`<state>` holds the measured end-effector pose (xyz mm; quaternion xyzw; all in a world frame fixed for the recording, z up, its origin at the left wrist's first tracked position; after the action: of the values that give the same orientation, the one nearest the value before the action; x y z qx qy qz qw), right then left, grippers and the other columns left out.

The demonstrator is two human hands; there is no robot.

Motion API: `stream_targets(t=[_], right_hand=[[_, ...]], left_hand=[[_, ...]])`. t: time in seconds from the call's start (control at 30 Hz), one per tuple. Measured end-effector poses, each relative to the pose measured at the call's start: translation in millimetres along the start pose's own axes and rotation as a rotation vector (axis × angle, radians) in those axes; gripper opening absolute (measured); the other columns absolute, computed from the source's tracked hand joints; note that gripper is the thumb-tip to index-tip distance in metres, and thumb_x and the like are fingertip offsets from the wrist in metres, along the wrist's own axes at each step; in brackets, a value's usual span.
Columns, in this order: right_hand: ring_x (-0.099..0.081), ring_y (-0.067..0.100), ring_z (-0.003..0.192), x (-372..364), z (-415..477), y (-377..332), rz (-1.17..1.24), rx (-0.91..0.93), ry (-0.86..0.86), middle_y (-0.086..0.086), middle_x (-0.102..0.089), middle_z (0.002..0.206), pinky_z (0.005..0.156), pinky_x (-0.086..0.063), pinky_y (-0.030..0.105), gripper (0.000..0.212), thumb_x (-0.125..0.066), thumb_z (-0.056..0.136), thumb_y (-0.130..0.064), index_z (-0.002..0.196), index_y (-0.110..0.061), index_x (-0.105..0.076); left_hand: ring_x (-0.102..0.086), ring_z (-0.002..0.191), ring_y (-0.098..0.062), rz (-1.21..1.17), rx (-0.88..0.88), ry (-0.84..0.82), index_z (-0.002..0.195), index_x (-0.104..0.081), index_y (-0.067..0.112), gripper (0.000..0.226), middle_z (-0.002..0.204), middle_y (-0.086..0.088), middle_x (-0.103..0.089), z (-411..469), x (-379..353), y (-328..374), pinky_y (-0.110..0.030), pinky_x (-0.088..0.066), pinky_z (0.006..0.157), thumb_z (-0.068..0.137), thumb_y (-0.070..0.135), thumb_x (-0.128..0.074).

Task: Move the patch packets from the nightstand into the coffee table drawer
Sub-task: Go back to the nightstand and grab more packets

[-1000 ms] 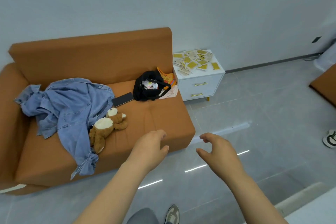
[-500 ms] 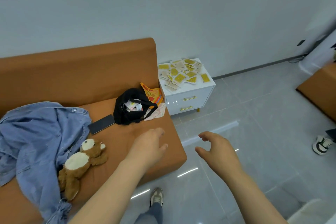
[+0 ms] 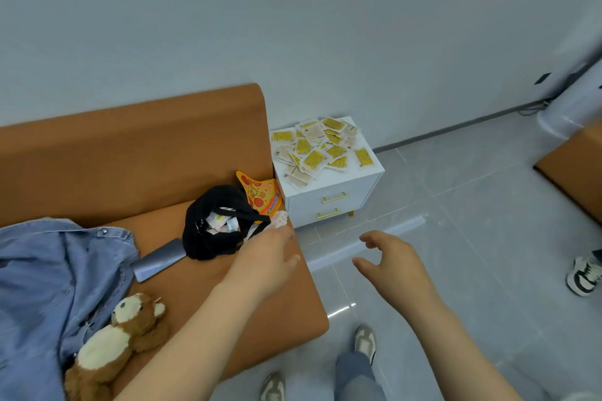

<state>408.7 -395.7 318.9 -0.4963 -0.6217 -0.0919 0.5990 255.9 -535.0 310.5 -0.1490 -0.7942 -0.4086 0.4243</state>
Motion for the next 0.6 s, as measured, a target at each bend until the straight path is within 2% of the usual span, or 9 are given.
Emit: stream_targets(t=[0.1,0.2,0.33,0.5,0.6], right_hand=[[-0.052,0.011,0.117,9,34,9,-0.012,0.025,-0.017,-0.005,-0.058,0.125,0.09,-0.039,0.021,0.044,-0.063,0.088,-0.031,0.13,-0.023,-0.052],[-0.052,0.011,0.117,24,69,21,-0.02,0.063,-0.041,-0.005,-0.058,0.125,0.09,-0.039,0.02,0.044,-0.063,0.088,-0.031,0.13,-0.022,-0.052],[-0.052,0.012,0.116,56,116,45,-0.042,0.119,-0.103,-0.005,-0.058,0.124,0.09,-0.04,0.021,0.044,-0.063,0.088,-0.03,0.13,-0.023,-0.052],[-0.052,0.011,0.116,96,176,76,-0.073,0.191,-0.168,-0.005,-0.058,0.124,0.091,-0.039,0.021,0.044,-0.063,0.088,-0.028,0.13,-0.023,-0.052],[-0.052,0.011,0.117,113,206,93,-0.096,0.232,-0.197,-0.004,-0.058,0.125,0.091,-0.038,0.02,0.045,-0.063,0.088,-0.029,0.131,-0.023,-0.051]], left_hand=[[-0.055,0.112,-0.02,0.012,0.025,0.012,0.127,-0.05,0.017,0.036,0.127,0.001,-0.054,26,-1,12,-0.033,-0.041,0.098,0.092,0.028,-0.052],[-0.054,0.115,-0.02,0.002,0.074,0.031,0.129,-0.049,0.018,0.038,0.129,0.001,-0.052,57,-5,29,-0.035,-0.04,0.101,0.092,0.026,-0.052],[-0.05,0.12,-0.017,-0.061,0.149,0.047,0.134,-0.046,0.02,0.045,0.131,0.0,-0.053,96,-14,61,-0.03,-0.044,0.096,0.091,0.026,-0.053],[-0.048,0.121,-0.015,-0.073,0.216,0.107,0.132,-0.048,0.022,0.042,0.13,0.004,-0.056,144,-25,106,-0.029,-0.043,0.096,0.09,0.027,-0.053],[-0.05,0.119,-0.015,-0.089,0.262,0.132,0.132,-0.047,0.022,0.042,0.13,0.004,-0.055,170,-33,129,-0.026,-0.041,0.09,0.09,0.029,-0.053]])
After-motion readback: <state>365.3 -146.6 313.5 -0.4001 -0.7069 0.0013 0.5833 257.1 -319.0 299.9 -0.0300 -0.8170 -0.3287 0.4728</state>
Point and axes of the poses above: each hand's wrist, its own z-axis towards the middle knuckle, its own x-axis out of the back of the hand, y = z × x, the point moved 4 cm from there along z, towards the middle knuckle
